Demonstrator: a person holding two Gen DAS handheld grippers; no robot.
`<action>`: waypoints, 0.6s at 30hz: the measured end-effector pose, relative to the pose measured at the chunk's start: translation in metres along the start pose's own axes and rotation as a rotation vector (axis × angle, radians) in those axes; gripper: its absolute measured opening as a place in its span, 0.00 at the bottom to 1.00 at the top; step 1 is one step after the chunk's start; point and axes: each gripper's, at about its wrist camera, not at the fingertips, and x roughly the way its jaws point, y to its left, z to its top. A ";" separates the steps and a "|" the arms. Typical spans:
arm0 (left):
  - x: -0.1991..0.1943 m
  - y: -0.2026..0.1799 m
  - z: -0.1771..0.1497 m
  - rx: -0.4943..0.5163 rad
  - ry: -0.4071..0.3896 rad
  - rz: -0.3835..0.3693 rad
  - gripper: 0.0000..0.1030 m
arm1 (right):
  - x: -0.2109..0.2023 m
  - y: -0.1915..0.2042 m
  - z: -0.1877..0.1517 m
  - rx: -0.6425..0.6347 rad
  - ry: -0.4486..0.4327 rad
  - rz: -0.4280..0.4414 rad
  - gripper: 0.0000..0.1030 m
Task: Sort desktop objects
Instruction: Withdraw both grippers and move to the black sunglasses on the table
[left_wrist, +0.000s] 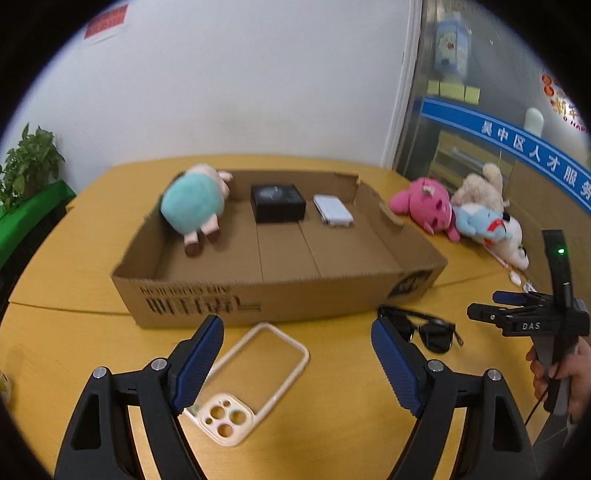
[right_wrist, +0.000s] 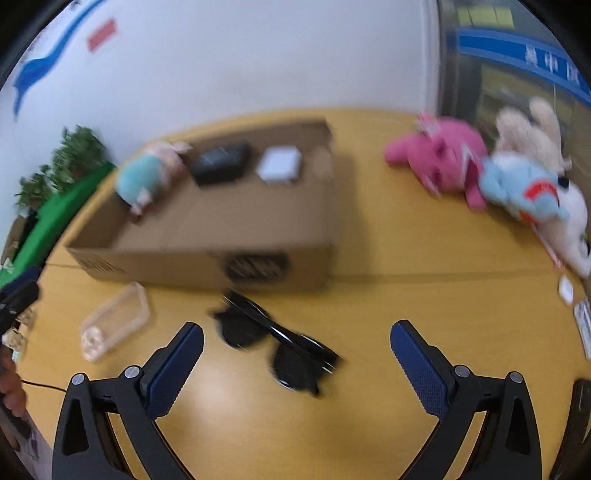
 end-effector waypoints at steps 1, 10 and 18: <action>0.006 -0.001 -0.004 -0.001 0.022 -0.005 0.80 | 0.009 -0.008 -0.004 0.003 0.030 0.011 1.00; 0.045 -0.004 -0.026 -0.019 0.157 -0.036 0.80 | 0.065 0.006 -0.023 -0.216 0.145 0.133 0.99; 0.058 -0.003 -0.030 -0.033 0.195 -0.065 0.80 | 0.076 0.022 -0.035 -0.245 0.202 0.205 0.93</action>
